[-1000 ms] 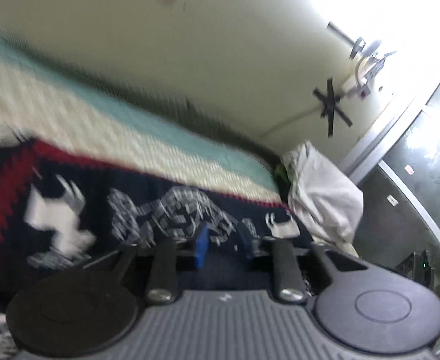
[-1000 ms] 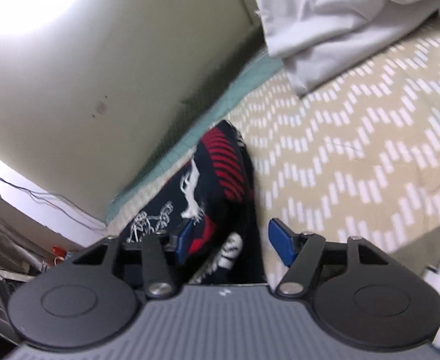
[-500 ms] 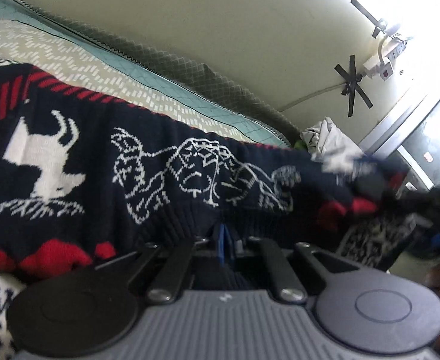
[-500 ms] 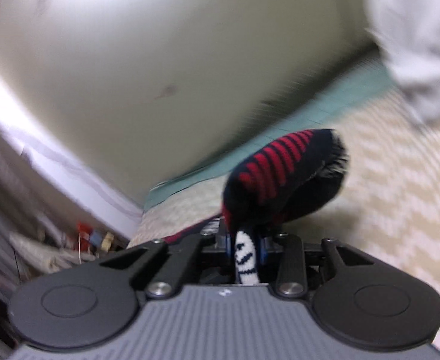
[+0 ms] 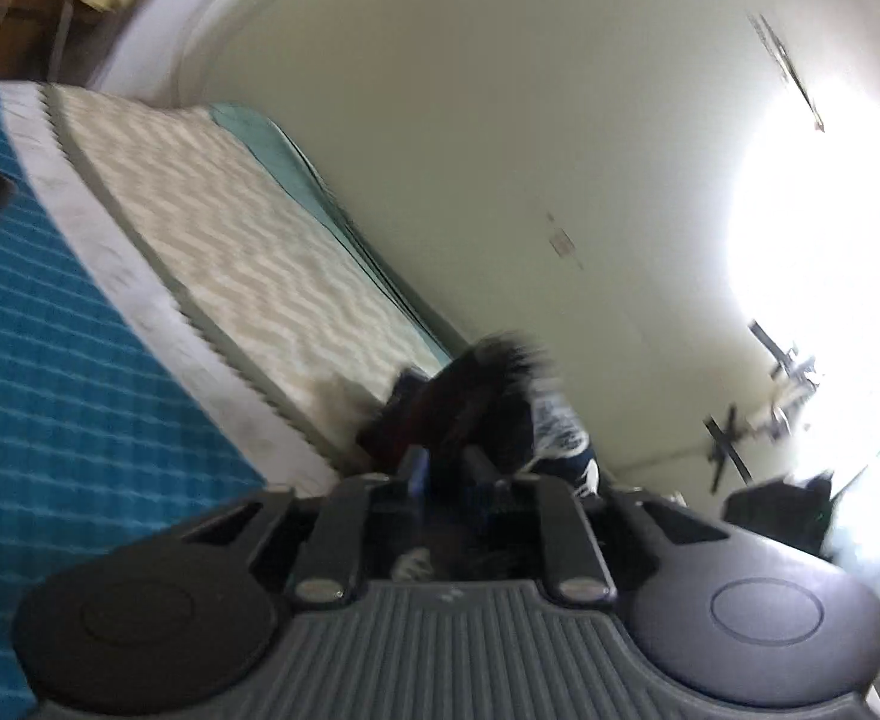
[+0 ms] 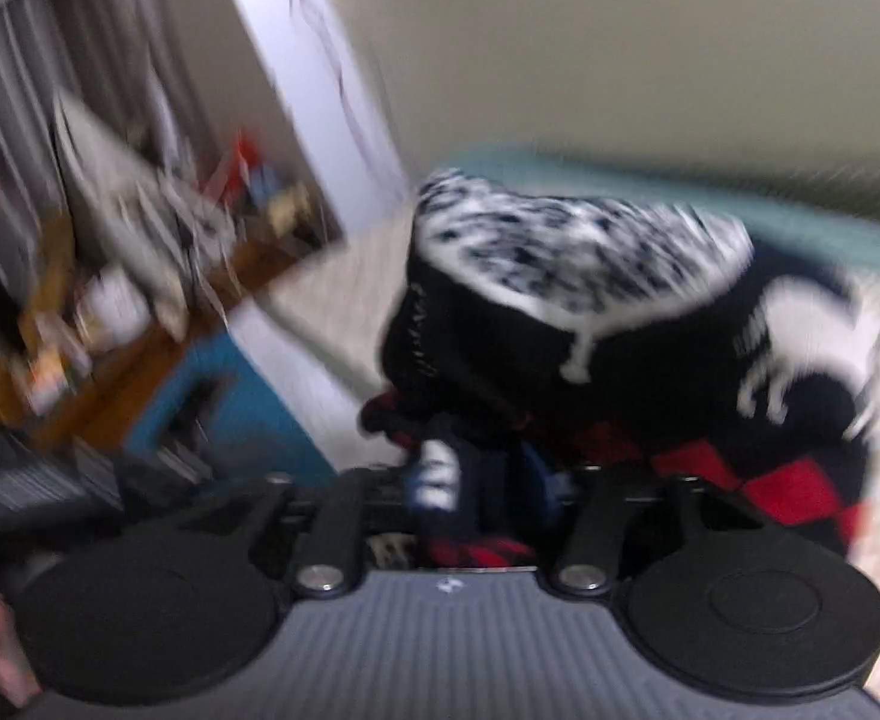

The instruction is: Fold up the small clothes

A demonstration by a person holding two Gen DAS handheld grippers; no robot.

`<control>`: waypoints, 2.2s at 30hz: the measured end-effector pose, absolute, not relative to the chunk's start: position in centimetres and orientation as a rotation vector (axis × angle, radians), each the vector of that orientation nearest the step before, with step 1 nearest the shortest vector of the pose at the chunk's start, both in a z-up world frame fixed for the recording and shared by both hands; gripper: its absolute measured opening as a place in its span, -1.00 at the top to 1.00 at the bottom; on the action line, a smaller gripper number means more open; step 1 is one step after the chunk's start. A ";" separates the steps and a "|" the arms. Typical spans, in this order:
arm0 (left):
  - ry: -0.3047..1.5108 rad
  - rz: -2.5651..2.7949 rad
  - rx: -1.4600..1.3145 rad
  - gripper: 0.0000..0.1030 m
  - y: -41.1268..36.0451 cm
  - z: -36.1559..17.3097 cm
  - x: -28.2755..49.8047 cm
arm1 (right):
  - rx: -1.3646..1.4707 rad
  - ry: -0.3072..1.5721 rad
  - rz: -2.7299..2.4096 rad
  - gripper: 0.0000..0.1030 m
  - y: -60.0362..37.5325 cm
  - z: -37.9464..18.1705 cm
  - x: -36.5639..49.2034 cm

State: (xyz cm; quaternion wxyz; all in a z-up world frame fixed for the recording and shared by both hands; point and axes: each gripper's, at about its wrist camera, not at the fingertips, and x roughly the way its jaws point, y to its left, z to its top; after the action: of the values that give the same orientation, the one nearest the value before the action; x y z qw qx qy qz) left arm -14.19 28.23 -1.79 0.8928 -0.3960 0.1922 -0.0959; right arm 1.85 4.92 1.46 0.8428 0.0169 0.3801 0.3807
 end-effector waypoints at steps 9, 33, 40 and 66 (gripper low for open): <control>0.417 -0.310 -0.724 0.45 24.7 -0.5 -10.7 | 0.091 0.615 0.919 0.05 -1.9 5.5 -1.0; 0.524 -0.178 -0.512 0.64 22.0 -0.6 -13.2 | -0.178 0.545 0.862 -0.43 6.2 2.7 5.1; 0.466 -0.120 -0.499 -0.87 22.0 1.3 -10.1 | 0.251 0.484 0.729 -0.71 -6.6 2.7 1.7; 0.620 -0.139 -0.260 -0.99 17.4 -3.0 -5.1 | 0.352 0.699 0.769 -0.88 -5.6 -3.3 5.1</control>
State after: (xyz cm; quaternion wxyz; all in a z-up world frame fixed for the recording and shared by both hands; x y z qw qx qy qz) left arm -5.10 17.39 -2.99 0.9416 -0.1275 0.3042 -0.0683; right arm 5.11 -5.63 -3.26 0.8533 0.1671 0.3322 0.3656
